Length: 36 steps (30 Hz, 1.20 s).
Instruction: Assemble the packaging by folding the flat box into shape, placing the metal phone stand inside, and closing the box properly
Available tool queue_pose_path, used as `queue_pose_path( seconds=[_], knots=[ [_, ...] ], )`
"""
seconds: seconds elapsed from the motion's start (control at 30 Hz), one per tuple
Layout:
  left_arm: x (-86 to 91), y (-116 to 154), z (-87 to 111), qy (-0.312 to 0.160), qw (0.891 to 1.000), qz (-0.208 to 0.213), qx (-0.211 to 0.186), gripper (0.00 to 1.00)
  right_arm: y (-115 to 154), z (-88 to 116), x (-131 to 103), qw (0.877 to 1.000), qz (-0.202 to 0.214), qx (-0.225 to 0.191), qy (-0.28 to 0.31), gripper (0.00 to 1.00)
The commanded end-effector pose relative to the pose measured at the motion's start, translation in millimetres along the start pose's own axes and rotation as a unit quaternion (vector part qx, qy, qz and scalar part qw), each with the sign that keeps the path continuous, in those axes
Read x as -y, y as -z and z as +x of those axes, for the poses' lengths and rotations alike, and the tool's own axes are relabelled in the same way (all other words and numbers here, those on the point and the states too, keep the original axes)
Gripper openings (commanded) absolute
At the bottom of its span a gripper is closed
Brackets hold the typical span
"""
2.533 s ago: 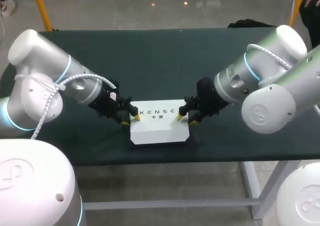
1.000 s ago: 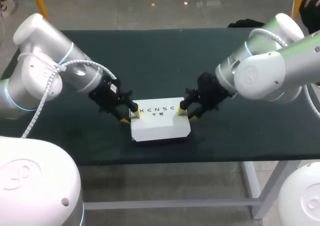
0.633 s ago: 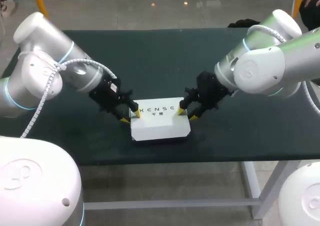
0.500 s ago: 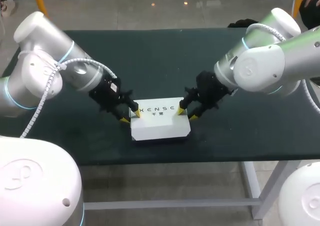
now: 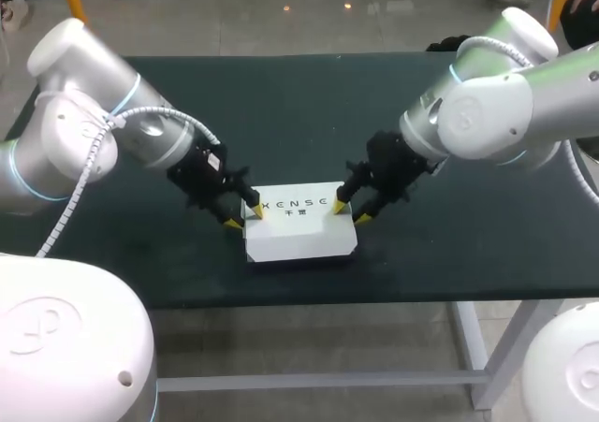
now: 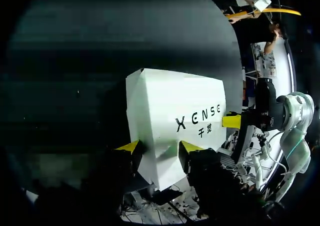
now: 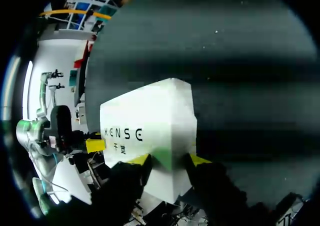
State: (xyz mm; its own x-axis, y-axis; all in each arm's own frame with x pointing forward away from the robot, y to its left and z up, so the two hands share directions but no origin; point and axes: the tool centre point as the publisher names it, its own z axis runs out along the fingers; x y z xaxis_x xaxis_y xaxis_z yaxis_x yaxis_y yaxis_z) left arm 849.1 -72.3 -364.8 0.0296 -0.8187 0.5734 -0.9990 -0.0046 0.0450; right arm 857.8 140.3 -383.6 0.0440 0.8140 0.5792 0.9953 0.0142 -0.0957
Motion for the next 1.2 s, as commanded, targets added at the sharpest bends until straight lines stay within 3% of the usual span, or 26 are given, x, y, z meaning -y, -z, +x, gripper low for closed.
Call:
queue_pose_path(
  seconds=[0.03, 1.2],
  knots=[
    [0.7, 0, 5.7, 0.000, 1.000, -0.003, 0.005, 0.52, 2, 3, -1, 1.000, 0.010, -0.001, 0.000, 0.50],
    [4.9, 10, 17.8, 0.021, 0.998, -0.050, 0.022, 0.49, 14, 16, -8, 0.999, 0.040, 0.009, -0.011, 0.49]
  ],
)
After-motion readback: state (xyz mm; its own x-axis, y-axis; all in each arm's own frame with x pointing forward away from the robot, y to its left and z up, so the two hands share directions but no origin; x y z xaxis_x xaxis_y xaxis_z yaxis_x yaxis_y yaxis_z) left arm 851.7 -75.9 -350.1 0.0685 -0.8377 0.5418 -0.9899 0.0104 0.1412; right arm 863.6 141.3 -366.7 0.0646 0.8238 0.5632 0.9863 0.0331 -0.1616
